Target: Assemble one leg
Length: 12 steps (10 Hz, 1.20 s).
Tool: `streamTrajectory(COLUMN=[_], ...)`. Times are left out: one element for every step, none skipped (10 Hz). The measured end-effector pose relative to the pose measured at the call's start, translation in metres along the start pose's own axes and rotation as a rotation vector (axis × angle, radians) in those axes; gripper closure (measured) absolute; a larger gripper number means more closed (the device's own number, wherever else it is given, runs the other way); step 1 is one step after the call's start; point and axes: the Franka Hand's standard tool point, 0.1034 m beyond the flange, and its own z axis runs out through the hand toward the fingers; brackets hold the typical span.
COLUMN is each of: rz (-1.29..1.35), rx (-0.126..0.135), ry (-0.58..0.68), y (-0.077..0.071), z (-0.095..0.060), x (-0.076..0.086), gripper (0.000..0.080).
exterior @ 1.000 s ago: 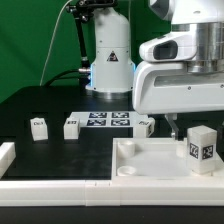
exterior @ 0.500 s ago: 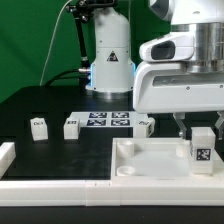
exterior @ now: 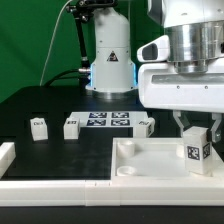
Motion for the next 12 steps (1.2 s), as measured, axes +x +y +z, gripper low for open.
streamTrajectory(rz=[0.154,0.256,0.323,0.381,0.439,0.43,0.376,0.357,0.331,0.138,0.01,-0.168], rx=[0.01,0.012,0.014,0.016,0.019,0.019,0.019,0.019,0.017,0.005,0.0,-0.018], ry=[-0.005,-0.007,-0.01,-0.012,-0.018,-0.018,-0.017,-0.018,-0.019,-0.018,-0.022,-0.032], y=[-0.001,-0.0024,-0.0032,-0.0036,-0.0041,-0.0041,-0.0041,-0.0039,-0.0042,-0.0047,-0.0056,-0.0069], z=[0.0011,0.0018,0.0021,0.002,0.0021,0.0023,0.0024,0.0023,0.0024,0.0017,0.0006,-0.0006], x=[-0.0034,-0.0055,-0.0065,-0.0061,-0.0069,-0.0072,-0.0071,-0.007,-0.0079,-0.0086,-0.0081,-0.0061], gripper=[0.0508,0.0508,0.0508,0.0508,0.0508,0.0427,0.0291,0.0291,0.0173,0.0156,0.0156,0.0151])
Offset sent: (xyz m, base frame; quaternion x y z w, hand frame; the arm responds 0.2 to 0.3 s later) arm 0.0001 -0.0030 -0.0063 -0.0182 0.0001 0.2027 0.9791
